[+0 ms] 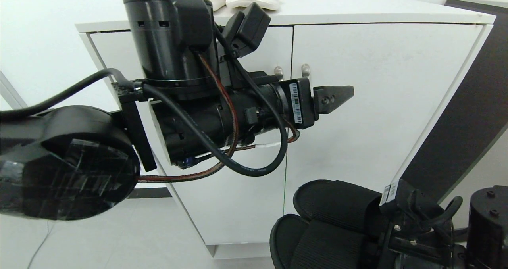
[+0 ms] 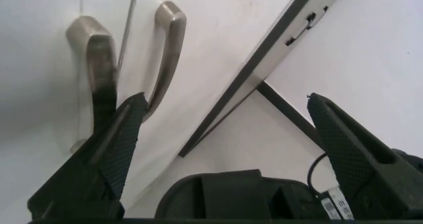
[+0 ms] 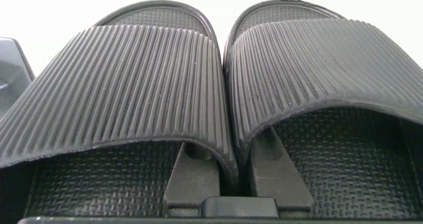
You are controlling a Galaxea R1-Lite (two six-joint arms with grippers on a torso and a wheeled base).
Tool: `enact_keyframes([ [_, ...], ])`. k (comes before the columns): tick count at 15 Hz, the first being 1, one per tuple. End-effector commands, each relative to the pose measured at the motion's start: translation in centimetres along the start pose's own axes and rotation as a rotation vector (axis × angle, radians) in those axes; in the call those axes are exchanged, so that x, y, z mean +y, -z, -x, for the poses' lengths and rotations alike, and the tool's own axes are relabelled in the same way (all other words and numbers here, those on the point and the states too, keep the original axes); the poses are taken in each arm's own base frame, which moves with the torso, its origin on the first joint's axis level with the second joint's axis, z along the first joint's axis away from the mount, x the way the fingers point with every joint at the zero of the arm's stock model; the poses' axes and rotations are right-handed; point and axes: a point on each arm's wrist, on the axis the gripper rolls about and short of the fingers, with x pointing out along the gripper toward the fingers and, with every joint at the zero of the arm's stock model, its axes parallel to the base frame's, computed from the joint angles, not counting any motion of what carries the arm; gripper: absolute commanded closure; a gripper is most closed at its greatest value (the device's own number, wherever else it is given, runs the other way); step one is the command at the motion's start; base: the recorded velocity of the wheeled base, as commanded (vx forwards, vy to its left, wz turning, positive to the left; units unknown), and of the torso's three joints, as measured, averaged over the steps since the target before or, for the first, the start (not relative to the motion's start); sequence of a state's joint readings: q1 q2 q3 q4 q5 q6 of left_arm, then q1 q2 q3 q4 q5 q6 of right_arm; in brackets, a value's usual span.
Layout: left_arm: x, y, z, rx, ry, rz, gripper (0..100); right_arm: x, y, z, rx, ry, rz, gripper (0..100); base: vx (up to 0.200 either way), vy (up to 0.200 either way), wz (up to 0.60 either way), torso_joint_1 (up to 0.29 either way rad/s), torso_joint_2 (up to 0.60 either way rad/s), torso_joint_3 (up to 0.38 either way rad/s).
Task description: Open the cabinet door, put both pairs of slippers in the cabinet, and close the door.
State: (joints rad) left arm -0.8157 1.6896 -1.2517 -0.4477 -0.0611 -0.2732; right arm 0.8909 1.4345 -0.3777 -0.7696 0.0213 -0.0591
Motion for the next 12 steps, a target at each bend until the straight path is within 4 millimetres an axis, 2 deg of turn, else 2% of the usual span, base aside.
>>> enact_keyframes([
  [1,0.4,0.5,-1.1,0.010,-0.018,-0.002,0,0.0,0.0,0.0,0.000,-0.002,0.001,100,0.000,0.000,0.00,0.000,0.00,0.000],
  [5,0.5,0.8,-2.3,0.012,-0.015,-0.002,0,0.0,0.0,0.0,0.000,-0.002,0.001,100,0.000,0.000,0.00,0.000,0.00,0.000],
  [6,0.5,0.8,-2.3,0.012,-0.015,-0.002,100,0.0,0.0,0.0,-0.001,-0.004,0.001,100,0.000,0.000,0.00,0.000,0.00,0.000],
  [12,0.0,0.1,-0.9,0.000,0.002,0.001,100,0.4,0.5,0.4,0.008,-0.070,0.002,100,0.000,0.000,0.00,0.000,0.00,0.000],
])
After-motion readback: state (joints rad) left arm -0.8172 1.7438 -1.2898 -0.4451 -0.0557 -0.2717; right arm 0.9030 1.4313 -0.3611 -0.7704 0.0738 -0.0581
